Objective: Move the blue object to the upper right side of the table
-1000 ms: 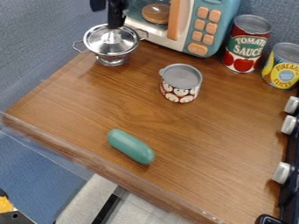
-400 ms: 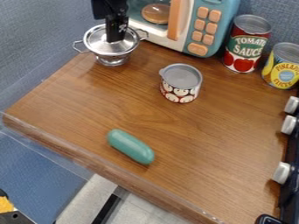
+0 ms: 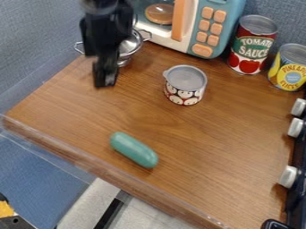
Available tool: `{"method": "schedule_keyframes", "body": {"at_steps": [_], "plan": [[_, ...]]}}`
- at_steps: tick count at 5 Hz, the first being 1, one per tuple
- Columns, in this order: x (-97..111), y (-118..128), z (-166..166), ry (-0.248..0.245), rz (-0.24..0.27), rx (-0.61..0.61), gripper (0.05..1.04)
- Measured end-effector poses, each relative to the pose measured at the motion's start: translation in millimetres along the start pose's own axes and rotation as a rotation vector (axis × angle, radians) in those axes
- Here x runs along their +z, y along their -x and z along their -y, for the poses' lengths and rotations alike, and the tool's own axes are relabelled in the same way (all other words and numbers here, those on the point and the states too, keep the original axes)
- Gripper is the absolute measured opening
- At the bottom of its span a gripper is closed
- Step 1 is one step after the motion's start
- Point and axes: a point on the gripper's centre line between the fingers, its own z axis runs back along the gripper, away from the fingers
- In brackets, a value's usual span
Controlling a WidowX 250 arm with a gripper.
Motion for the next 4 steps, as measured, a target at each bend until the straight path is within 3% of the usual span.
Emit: {"method": "schedule_keyframes", "body": {"at_steps": [1, 3, 4], "plan": [[-7, 12, 43, 0.029, -0.031, -0.125, 1.001], [-22, 12, 68, 0.060, -0.034, -0.328, 1.001], [-32, 9, 74, 0.108, -0.039, -0.395, 1.001]]}}
